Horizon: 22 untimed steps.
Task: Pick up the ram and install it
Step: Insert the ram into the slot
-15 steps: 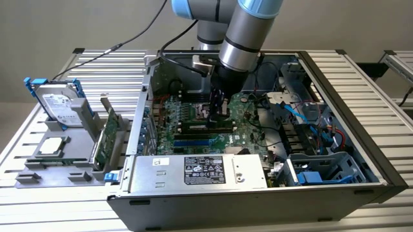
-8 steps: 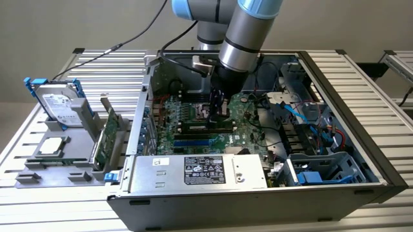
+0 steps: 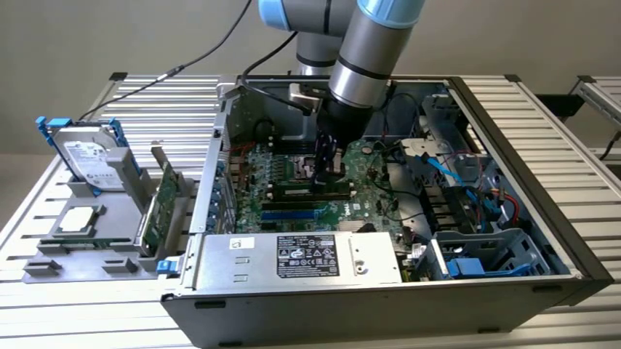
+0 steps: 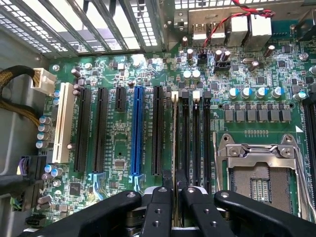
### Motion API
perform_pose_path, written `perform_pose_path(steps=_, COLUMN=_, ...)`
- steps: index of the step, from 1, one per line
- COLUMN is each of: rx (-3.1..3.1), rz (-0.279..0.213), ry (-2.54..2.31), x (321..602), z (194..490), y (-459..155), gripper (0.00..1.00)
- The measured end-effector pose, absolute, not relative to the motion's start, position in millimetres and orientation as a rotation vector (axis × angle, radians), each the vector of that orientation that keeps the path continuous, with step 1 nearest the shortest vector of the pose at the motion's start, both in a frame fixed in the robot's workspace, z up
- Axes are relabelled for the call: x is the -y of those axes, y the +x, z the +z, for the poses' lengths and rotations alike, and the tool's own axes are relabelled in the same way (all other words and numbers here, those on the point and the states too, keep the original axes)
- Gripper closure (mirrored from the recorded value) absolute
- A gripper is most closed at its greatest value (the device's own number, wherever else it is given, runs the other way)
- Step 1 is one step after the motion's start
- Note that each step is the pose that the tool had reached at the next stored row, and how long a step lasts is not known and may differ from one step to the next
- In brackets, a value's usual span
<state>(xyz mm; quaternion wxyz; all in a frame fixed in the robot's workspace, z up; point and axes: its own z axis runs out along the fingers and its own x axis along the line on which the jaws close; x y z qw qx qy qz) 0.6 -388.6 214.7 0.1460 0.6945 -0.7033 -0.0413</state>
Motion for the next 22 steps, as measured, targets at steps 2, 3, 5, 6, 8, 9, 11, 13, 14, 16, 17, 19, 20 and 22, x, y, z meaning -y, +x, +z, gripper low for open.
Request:
perform_pose_path(steps=2, rx=2.024, rz=-0.117, ry=1.998, x=388.3, z=214.5, y=0.6, gripper=0.86)
perform_pose_path(steps=3, rx=2.024, rz=-0.115, ry=1.997, x=388.1, z=214.3, y=0.6, gripper=0.86)
perform_pose_path(steps=5, rx=2.023, rz=-0.113, ry=1.996, x=387.7, z=214.0, y=0.6, gripper=0.86)
perform_pose_path(steps=6, rx=2.023, rz=-0.112, ry=1.995, x=387.5, z=213.9, y=0.6, gripper=0.86)
perform_pose_path(steps=8, rx=2.022, rz=-0.11, ry=1.994, x=387.0, z=213.5, y=0.6, gripper=0.86)
perform_pose_path(steps=9, rx=2.021, rz=-0.109, ry=1.993, x=386.5, z=213.4, y=0.5, gripper=0.86)
perform_pose_path(steps=11, rx=2.02, rz=-0.106, ry=1.992, x=385.5, z=213.0, y=0.6, gripper=0.86)
perform_pose_path(steps=13, rx=2.019, rz=-0.103, ry=1.99, x=384.6, z=212.7, y=0.6, gripper=0.86)
perform_pose_path(steps=14, rx=2.019, rz=-0.102, ry=1.989, x=384.3, z=212.5, y=0.6, gripper=0.86)
perform_pose_path(steps=16, rx=2.018, rz=-0.099, ry=1.988, x=383.9, z=212.2, y=0.5, gripper=0.86)
perform_pose_path(steps=17, rx=2.018, rz=-0.098, ry=1.987, x=383.7, z=212.1, y=0.6, gripper=0.86)
perform_pose_path(steps=19, rx=2.017, rz=-0.096, ry=1.986, x=383.4, z=211.9, y=0.6, gripper=0.86)
perform_pose_path(steps=20, rx=2.017, rz=-0.095, ry=1.985, x=383.3, z=211.8, y=0.5, gripper=0.86)
perform_pose_path(steps=22, rx=2.016, rz=-0.093, ry=1.984, x=383.1, z=211.6, y=0.6, gripper=0.86)
